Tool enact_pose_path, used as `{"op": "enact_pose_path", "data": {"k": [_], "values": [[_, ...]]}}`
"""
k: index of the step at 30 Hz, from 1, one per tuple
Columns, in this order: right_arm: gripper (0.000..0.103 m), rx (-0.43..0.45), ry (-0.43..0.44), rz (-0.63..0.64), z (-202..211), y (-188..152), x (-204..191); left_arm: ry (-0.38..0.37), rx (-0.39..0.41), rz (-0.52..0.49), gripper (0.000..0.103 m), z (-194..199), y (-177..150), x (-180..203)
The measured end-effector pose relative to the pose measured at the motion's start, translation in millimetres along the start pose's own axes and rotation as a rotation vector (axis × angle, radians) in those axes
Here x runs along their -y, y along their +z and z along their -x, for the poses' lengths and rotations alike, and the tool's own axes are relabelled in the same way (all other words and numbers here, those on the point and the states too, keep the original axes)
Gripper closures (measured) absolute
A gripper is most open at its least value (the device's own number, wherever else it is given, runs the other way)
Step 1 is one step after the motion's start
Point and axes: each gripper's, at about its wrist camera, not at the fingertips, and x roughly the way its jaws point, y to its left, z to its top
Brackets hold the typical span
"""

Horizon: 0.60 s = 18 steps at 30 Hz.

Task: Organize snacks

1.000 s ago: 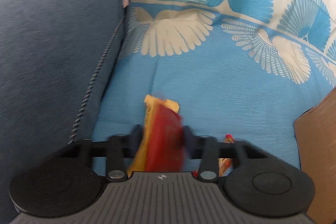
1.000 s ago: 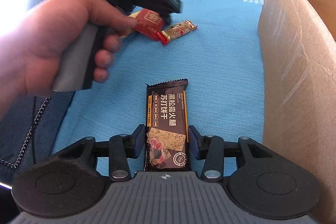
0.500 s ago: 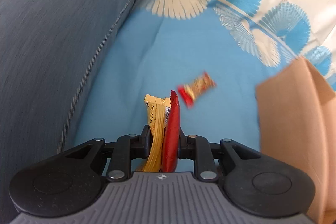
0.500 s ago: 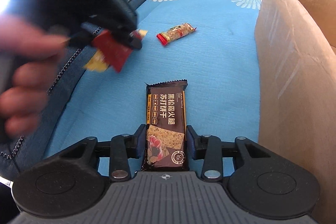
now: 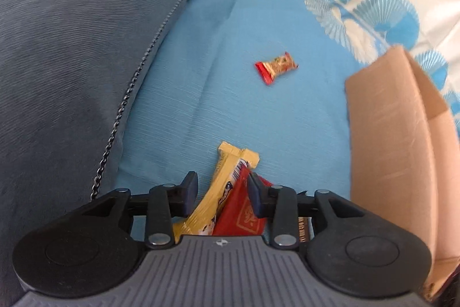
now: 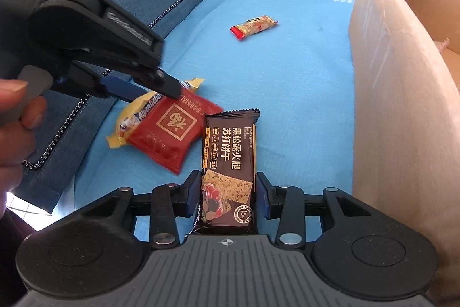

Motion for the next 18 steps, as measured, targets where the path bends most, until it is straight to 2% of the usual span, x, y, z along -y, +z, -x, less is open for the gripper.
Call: {"op": "enact_pose_path", "data": {"k": [2, 4, 6, 7, 8, 13, 16, 18], "values": [[0.06, 0.002, -0.005, -0.002, 1, -2, -1, -0.012, 0.007, -0.005, 0.061, 4, -2, 0], [0.06, -0.002, -0.012, 0.003, -1, -3, -1, 0.012, 0.007, -0.037, 0.061, 5, -5, 3], [0.06, -0.003, -0.022, 0.013, -3, -3, -2, 0.057, -0.012, -0.064, 0.069, 1, -5, 4], [0.06, -0.002, -0.026, 0.019, -3, -3, -3, 0.073, -0.025, -0.067, 0.078, -2, -4, 4], [0.06, -0.002, -0.03, 0.024, -3, -4, -4, 0.085, -0.038, -0.068, 0.083, -5, -4, 3], [0.059, 0.0, -0.045, 0.042, -7, -3, -6, 0.114, -0.098, -0.112, 0.084, -19, -6, 5], [0.059, 0.004, -0.055, 0.055, -8, -3, -9, 0.136, -0.09, -0.167, 0.085, -21, -7, 13], [0.059, 0.009, -0.059, 0.063, -8, -3, -10, 0.142, -0.082, -0.168, 0.092, -21, -8, 12]]}}
